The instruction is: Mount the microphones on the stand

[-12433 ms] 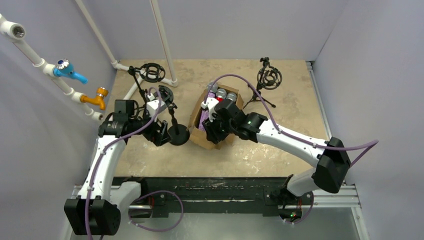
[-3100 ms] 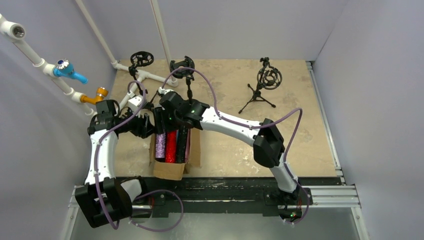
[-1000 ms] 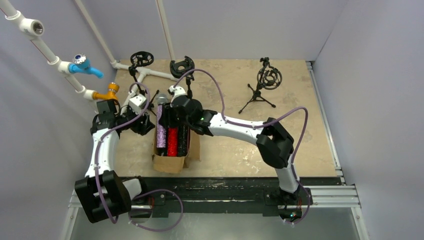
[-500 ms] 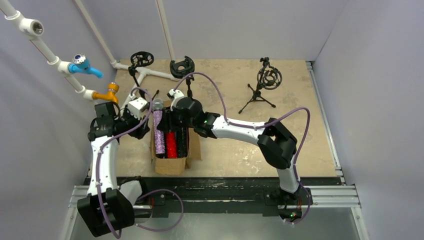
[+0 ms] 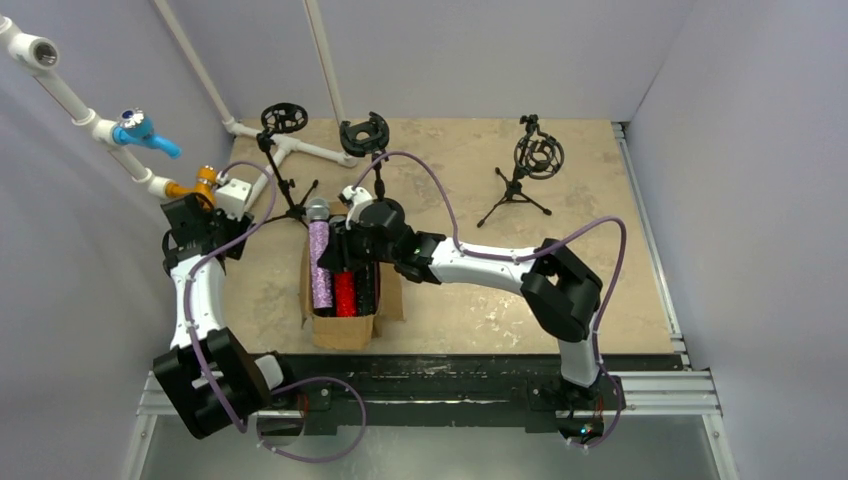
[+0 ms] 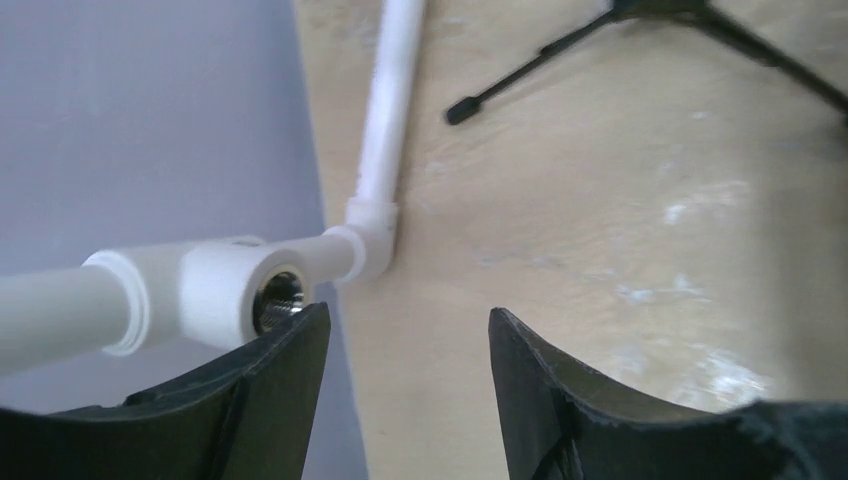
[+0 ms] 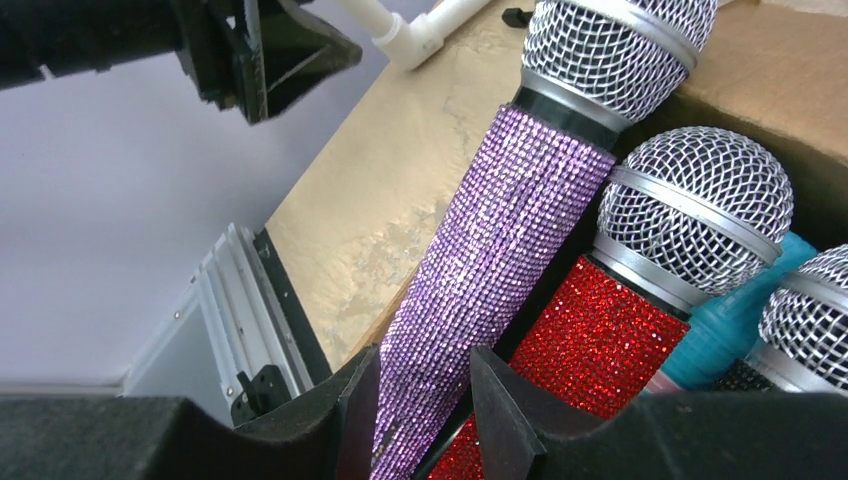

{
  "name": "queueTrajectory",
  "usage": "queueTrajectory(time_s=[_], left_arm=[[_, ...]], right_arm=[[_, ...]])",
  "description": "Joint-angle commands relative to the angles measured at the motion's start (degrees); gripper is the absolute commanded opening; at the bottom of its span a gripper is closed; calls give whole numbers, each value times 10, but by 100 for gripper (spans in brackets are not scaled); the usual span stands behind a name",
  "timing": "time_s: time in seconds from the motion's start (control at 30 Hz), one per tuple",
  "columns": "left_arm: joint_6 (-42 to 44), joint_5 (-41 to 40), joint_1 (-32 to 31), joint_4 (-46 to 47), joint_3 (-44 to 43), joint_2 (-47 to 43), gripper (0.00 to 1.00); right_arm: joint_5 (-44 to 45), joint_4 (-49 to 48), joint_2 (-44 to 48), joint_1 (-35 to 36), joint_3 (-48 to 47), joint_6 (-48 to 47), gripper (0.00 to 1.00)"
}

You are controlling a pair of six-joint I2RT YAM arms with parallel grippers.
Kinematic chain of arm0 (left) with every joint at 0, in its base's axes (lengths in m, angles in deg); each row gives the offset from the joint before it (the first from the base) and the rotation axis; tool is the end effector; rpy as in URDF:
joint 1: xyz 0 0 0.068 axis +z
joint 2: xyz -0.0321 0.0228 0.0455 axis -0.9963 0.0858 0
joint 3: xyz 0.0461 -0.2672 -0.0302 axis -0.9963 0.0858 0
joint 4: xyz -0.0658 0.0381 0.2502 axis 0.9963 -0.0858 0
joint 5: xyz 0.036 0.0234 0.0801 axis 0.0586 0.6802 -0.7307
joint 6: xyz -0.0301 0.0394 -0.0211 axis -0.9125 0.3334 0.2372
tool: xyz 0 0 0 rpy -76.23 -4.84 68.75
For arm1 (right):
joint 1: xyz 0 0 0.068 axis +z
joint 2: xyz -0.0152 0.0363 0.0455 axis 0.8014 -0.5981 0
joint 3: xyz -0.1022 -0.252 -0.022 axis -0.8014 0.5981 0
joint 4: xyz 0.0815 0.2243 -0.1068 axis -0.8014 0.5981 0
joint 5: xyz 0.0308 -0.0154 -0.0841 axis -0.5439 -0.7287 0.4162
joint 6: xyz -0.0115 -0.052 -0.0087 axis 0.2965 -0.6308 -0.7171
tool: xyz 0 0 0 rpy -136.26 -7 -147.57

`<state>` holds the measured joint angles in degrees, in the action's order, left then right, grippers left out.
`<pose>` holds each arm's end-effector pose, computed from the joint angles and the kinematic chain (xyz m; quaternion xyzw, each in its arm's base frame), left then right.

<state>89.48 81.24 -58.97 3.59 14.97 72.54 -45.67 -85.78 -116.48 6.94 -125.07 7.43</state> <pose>0.2242 0.1019 0.2620 0.1176 0.8981 0.1339 0.4020 0.2254 0.4033 0.2496 -0.2229 0.7884 0.4558 0.3479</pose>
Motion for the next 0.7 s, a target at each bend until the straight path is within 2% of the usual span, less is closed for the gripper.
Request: queueTrajectory(time_s=[0.0, 0.1, 0.2, 0.37, 0.47, 0.53, 0.67], left_arm=[[14, -59, 56, 86, -10, 20, 59], [20, -34, 75, 75, -12, 11, 59], [27, 31, 79, 10, -9, -22, 61], [71, 237, 78, -207, -40, -81, 66], [83, 348, 79, -299, -60, -91, 68], [77, 395, 76, -321, -68, -85, 69], [53, 433, 61, -316, -73, -60, 71]], right_arm=[[-25, 11, 28, 10, 21, -7, 42], [-22, 18, 33, 11, 23, -7, 42], [-9, 31, 43, 11, 18, -6, 47], [39, 111, 53, 3, -58, -21, 60], [74, 175, 44, -8, -123, -27, 65], [112, 211, 28, -11, -167, -36, 70], [141, 272, -37, -11, -265, -64, 82]])
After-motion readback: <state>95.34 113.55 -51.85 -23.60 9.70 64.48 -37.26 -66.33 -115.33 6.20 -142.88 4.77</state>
